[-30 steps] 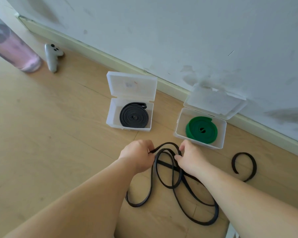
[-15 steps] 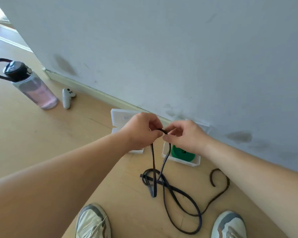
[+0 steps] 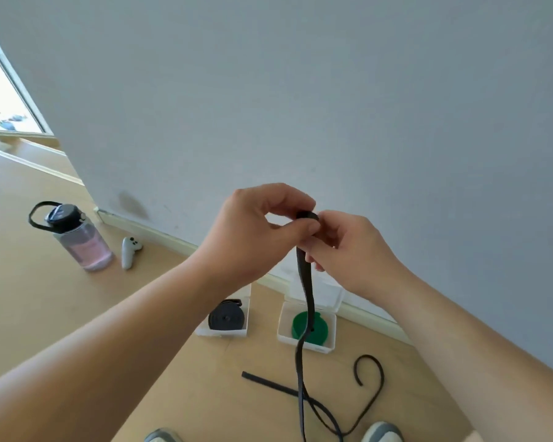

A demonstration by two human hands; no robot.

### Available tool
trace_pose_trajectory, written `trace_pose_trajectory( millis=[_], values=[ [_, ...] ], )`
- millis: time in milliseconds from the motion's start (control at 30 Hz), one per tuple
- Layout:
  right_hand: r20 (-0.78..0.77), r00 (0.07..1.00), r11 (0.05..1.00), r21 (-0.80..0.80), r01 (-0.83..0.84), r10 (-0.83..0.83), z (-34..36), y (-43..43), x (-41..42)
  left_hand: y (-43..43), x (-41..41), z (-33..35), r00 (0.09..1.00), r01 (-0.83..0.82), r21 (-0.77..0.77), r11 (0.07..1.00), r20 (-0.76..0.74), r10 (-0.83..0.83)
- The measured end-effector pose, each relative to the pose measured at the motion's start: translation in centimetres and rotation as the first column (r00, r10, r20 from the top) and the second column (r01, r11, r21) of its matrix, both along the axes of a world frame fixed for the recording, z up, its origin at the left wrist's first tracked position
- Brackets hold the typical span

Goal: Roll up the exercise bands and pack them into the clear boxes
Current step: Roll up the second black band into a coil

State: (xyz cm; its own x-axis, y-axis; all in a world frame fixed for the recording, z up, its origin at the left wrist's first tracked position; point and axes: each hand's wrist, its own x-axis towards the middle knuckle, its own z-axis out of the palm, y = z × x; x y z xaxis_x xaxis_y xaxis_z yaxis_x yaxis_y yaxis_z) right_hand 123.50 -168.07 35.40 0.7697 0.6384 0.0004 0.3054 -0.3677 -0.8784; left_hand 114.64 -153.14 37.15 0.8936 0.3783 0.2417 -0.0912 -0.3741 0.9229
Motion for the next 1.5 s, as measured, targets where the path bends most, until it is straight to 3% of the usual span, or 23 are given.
trace_pose_trajectory(
  millis=[67,133,200,300,400,567,767,900,1033,1167,1267,1500],
  values=[
    [0.041,0.998,0.998,0.039,0.046,-0.048,0.9,-0.4,-0.6,-0.5,-0.2,-0.1,0.997,-0.046,-0.064,0.997,0.065,0.050],
    [0.025,0.997,0.991,0.117,0.068,-0.072,0.9,-1.0,-1.0,-0.7,-0.7,-2.1,0.997,-0.075,-0.085,0.994,0.020,0.077],
    [-0.035,0.996,0.970,0.225,0.091,-0.085,0.6,-1.6,-1.4,-1.0,-1.6,-5.4,0.984,0.019,-0.010,1.000,-0.179,-0.021],
    [-0.147,0.986,0.937,0.325,0.127,-0.082,0.3,-1.7,-1.4,-2.4,-1.9,-8.6,0.859,0.287,0.062,0.956,-0.459,-0.229],
    [-0.167,0.980,0.931,0.327,0.161,-0.110,0.0,-2.3,-1.0,-3.1,-1.2,-8.9,0.862,0.240,0.037,0.970,-0.467,-0.195],
    [-0.131,0.962,0.937,0.226,0.265,-0.240,-1.0,-4.2,0.3,-1.7,-0.9,-9.1,0.841,0.217,0.165,0.962,-0.532,-0.098],
    [-0.379,0.924,0.894,0.396,0.209,-0.048,-0.7,-4.1,-0.4,-2.5,-0.3,-9.3,0.856,0.271,0.075,0.959,-0.474,-0.205],
    [-0.480,0.877,0.832,0.496,0.248,0.024,-0.4,-4.0,-0.5,-4.2,0.2,-9.6,0.831,0.377,0.154,0.913,-0.491,-0.260],
    [-0.547,0.836,0.773,0.550,0.318,0.045,0.4,-5.0,0.5,-4.8,0.1,-10.4,0.855,0.333,0.177,0.926,-0.471,-0.218],
    [-0.589,0.807,0.763,0.504,0.404,-0.039,0.0,-7.3,2.2,-4.2,0.4,-10.6,0.922,0.157,0.374,0.914,-0.388,0.000],
    [-0.548,0.811,0.803,0.381,0.459,-0.205,-1.0,-9.0,3.3,-3.7,0.8,-9.8,0.944,0.010,0.372,0.928,-0.309,0.113],
    [-0.535,0.711,0.808,0.085,0.582,-0.456,-3.7,-11.0,5.3,-4.3,1.0,-7.7,0.984,0.054,0.168,0.984,-0.175,-0.024]
  ],
)
